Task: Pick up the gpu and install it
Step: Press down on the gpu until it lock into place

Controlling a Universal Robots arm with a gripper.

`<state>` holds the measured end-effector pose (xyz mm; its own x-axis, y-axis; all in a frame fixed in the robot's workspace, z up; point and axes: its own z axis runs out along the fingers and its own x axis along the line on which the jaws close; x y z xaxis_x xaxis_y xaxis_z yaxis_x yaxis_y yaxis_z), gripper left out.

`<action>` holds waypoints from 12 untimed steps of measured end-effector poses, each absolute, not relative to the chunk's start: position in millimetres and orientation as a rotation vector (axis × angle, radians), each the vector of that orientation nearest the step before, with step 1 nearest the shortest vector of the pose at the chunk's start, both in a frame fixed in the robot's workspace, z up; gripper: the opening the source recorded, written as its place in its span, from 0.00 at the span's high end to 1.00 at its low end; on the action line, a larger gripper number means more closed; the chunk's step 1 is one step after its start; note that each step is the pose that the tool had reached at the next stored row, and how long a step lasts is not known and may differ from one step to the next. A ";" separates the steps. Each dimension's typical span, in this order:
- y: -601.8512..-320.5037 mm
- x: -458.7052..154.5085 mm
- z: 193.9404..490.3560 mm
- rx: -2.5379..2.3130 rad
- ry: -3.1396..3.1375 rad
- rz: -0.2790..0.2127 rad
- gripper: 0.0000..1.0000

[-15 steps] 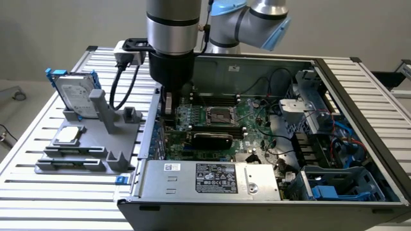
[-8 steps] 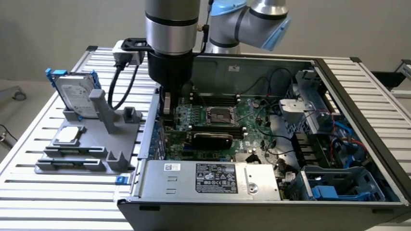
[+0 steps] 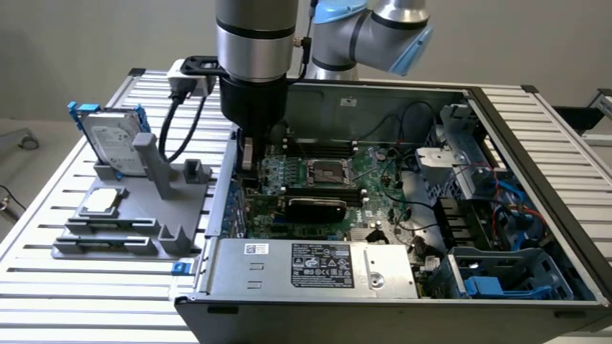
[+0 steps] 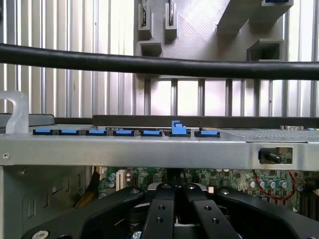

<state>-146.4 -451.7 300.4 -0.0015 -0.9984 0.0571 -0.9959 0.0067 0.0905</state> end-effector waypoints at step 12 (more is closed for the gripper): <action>-451.7 -146.1 300.4 2.096 -2.188 -0.043 0.89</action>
